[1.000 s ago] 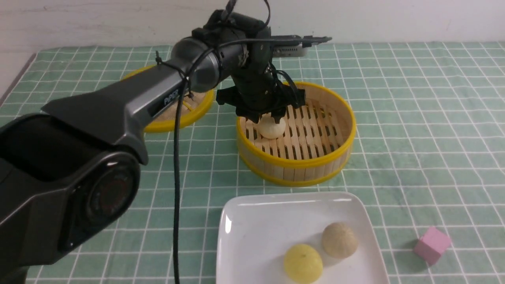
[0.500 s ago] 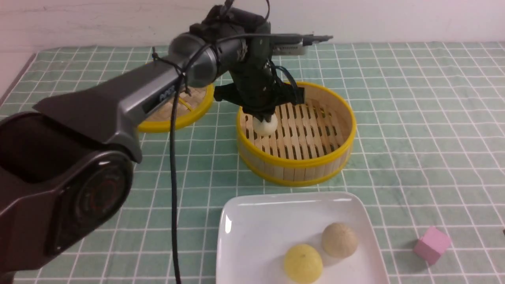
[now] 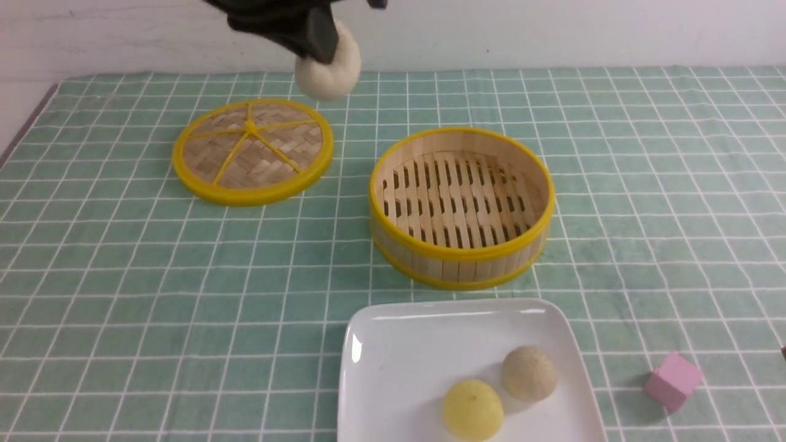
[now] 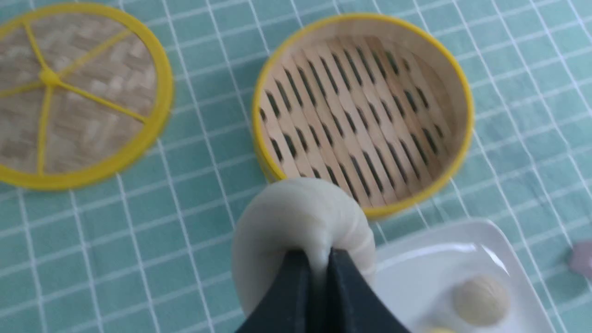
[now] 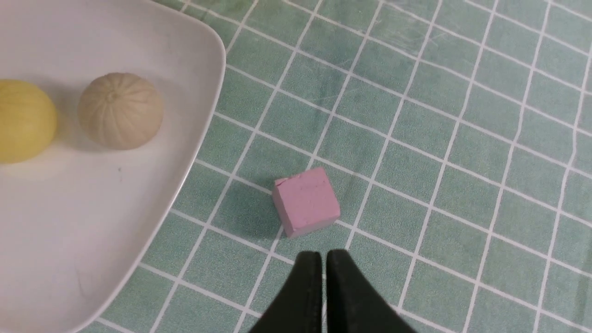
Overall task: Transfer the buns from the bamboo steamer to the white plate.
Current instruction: 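Carry the bun from the bamboo steamer to the plate with the left gripper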
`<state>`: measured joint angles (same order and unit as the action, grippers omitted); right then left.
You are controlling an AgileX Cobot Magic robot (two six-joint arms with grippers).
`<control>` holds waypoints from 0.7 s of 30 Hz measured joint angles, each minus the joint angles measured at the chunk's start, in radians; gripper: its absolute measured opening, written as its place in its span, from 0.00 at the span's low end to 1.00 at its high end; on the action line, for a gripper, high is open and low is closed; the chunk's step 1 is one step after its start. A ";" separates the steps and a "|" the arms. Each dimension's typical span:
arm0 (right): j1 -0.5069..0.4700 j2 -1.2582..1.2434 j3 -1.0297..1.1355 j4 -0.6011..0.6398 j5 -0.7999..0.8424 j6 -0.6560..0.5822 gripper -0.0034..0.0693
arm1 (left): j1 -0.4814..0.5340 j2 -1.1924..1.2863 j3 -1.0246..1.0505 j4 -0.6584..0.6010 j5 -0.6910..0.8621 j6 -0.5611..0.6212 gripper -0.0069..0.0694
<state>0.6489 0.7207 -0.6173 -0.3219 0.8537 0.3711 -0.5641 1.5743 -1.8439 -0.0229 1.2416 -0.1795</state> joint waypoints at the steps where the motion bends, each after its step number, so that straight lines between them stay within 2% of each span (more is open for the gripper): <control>1: 0.000 0.000 0.000 -0.001 0.000 0.000 0.10 | 0.000 -0.027 0.071 -0.042 0.000 0.003 0.13; 2: 0.000 0.000 0.000 -0.001 0.000 0.000 0.10 | 0.000 -0.055 0.198 -0.110 -0.012 0.013 0.13; 3: 0.000 0.000 0.000 -0.001 0.000 0.000 0.10 | 0.000 -0.058 0.215 -0.110 -0.012 0.015 0.13; 5: 0.000 0.000 0.000 -0.001 0.000 0.000 0.11 | 0.000 -0.075 0.442 -0.223 -0.142 0.055 0.13; 9: 0.000 0.000 0.000 -0.001 0.000 0.000 0.11 | 0.000 -0.056 0.664 -0.318 -0.317 0.143 0.13; 16: 0.000 0.000 0.000 -0.001 0.000 0.000 0.12 | 0.000 0.050 0.763 -0.527 -0.418 0.292 0.15; 19: 0.000 0.000 0.000 -0.001 0.000 0.000 0.12 | 0.000 0.081 0.764 -0.559 -0.448 0.307 0.18; 21: 0.000 0.000 0.000 -0.001 -0.003 0.000 0.13 | 0.000 0.109 0.764 -0.567 -0.480 0.302 0.24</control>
<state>0.6489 0.7207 -0.6173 -0.3230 0.8510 0.3711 -0.5641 1.6828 -1.0798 -0.5894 0.7618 0.1221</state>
